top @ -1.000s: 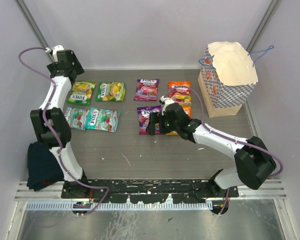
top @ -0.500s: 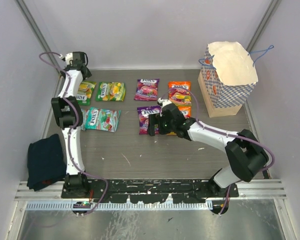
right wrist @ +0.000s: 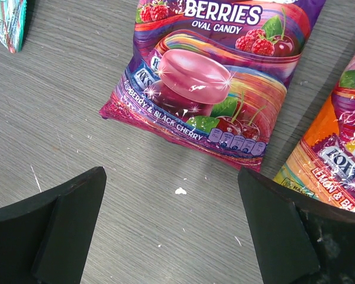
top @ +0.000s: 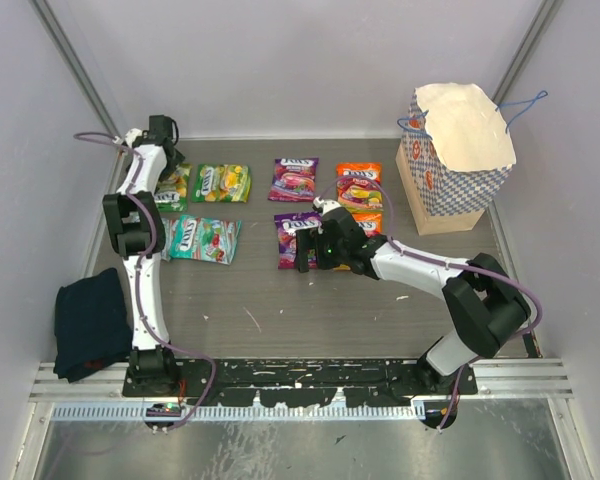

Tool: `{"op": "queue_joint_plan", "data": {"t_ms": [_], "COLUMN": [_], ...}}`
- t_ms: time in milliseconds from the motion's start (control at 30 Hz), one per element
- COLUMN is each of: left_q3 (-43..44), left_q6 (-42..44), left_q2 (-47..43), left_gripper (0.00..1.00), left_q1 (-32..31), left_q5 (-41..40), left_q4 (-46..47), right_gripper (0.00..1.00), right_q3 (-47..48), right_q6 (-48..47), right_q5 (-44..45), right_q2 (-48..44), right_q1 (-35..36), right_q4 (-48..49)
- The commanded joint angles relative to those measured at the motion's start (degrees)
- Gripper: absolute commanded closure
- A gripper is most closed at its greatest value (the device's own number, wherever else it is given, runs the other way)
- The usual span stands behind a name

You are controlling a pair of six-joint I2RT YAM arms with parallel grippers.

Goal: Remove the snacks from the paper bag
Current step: Adjust the snack at the center of the board.

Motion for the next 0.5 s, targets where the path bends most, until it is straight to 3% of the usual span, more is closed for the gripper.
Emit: {"op": "queue_joint_plan", "data": {"t_ms": [0, 200, 467], "left_q3": [-0.6, 4.3, 4.5], "left_q6": [-14.2, -19.5, -11.2], "left_q2": [-2.7, 1.5, 2.6], "left_gripper": [0.02, 0.02, 0.02], "left_q1": [0.2, 0.2, 1.2], "left_q5": [0.3, -2.0, -2.7], "left_q4": [-6.6, -12.8, -9.8], "right_gripper": [0.0, 0.0, 0.0], "right_q3": [2.1, 2.5, 2.9], "right_q6": [-1.0, -1.2, -1.3], "right_q5": [0.7, 1.0, 0.8], "right_q2": [-0.3, 0.3, 1.2], "right_q1": [-0.1, -0.1, 0.0], "right_q4": [1.4, 1.2, 1.0]}}
